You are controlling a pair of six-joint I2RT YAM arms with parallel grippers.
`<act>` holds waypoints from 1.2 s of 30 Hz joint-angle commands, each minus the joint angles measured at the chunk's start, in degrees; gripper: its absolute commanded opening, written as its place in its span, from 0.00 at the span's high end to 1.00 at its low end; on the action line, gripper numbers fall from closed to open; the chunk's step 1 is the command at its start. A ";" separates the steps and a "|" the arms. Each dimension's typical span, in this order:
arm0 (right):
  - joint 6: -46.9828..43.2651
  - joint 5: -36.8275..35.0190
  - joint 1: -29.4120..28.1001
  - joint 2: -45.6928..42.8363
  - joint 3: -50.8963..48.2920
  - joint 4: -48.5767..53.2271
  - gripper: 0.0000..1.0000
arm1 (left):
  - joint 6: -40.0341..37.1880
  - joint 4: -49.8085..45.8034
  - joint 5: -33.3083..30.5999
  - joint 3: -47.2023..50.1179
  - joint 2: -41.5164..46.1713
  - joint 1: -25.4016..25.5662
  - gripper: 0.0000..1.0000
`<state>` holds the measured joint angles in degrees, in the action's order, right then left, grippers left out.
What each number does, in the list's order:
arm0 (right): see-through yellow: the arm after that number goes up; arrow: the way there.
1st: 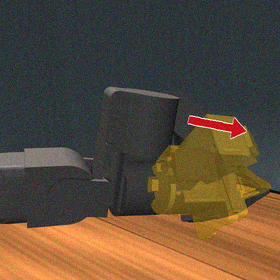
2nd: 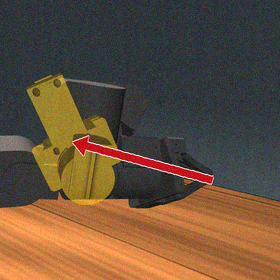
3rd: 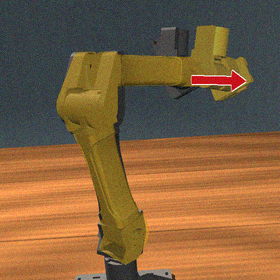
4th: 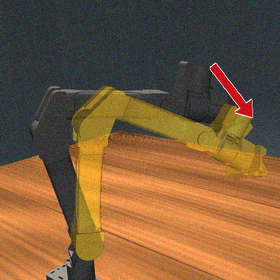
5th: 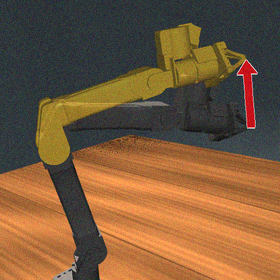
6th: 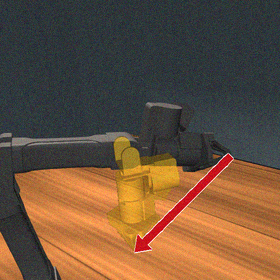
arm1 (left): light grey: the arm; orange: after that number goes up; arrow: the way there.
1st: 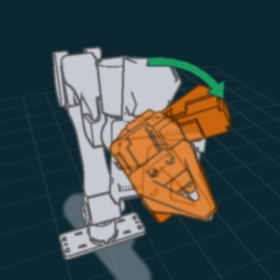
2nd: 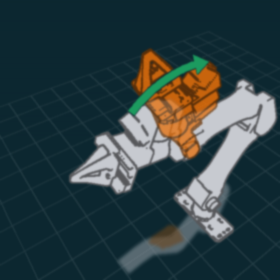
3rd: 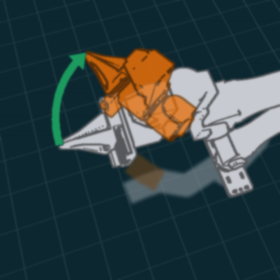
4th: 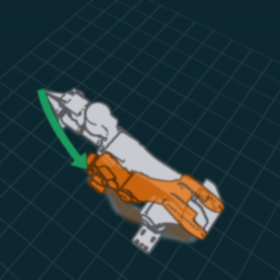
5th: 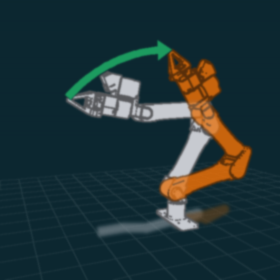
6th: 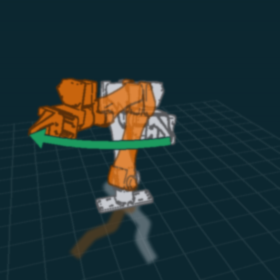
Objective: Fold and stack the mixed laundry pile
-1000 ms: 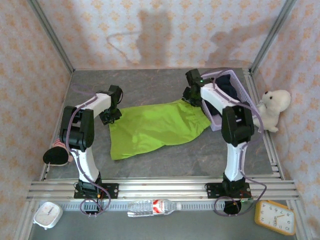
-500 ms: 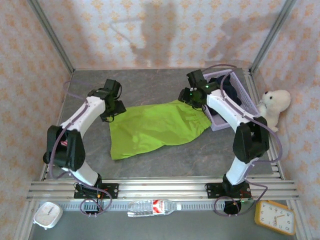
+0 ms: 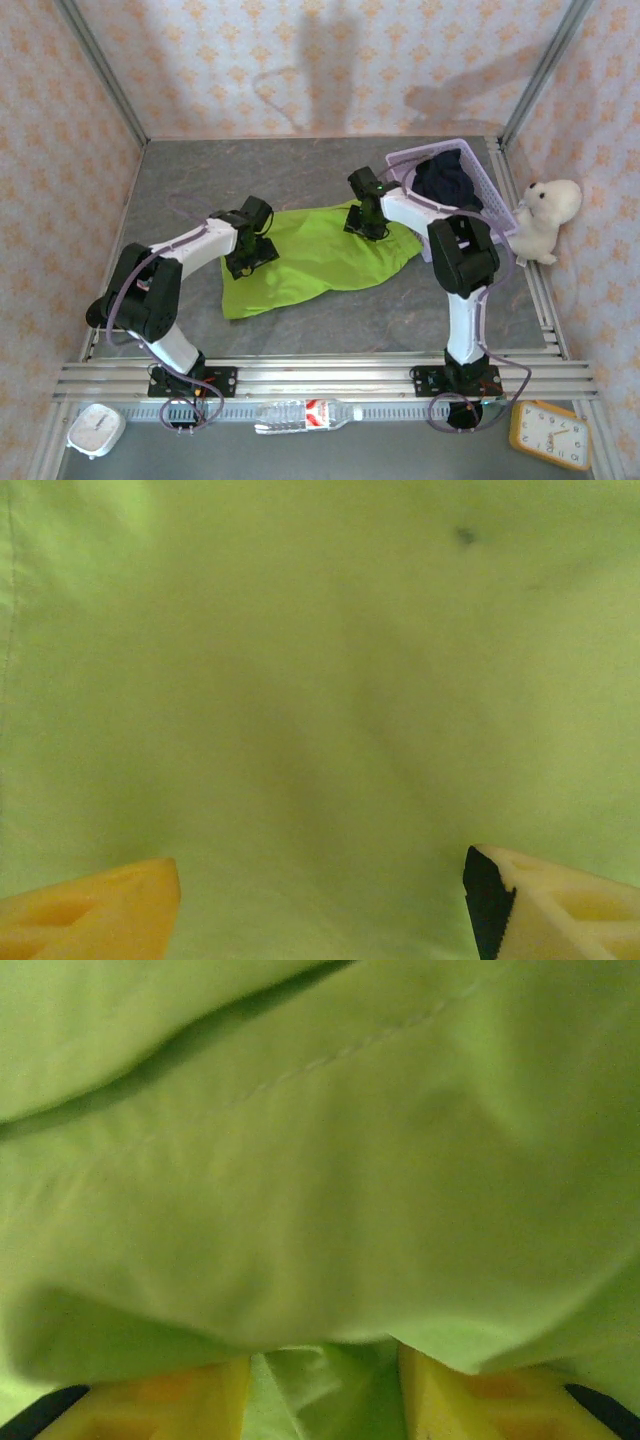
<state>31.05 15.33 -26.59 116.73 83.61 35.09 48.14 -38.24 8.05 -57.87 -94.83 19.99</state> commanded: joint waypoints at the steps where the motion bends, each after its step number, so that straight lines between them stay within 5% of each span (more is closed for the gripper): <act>1: 1.37 -2.19 1.20 2.41 1.94 1.19 0.55 | -0.18 -0.57 -4.49 0.97 -2.63 -0.17 0.24; 5: 1.00 0.39 1.20 1.96 2.04 1.75 0.45 | -2.78 -2.90 -7.42 0.73 -5.97 -1.93 0.24; 13: -3.65 2.88 1.33 -12.68 -3.38 2.37 0.01 | -11.48 -7.85 -13.07 -5.21 -8.26 -11.44 0.23; 20: -10.04 2.44 3.44 -19.16 -9.77 5.23 0.01 | -19.83 -14.86 -19.87 -16.09 -10.88 -14.00 0.20; 36: -8.64 -10.32 -1.35 -5.09 -10.41 2.27 0.05 | -10.18 -7.68 2.52 -8.20 5.01 -13.95 0.13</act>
<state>20.95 10.81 -27.83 109.89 72.86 36.69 35.18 -48.12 4.89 -68.36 -92.25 5.65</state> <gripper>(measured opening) 0.963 0.877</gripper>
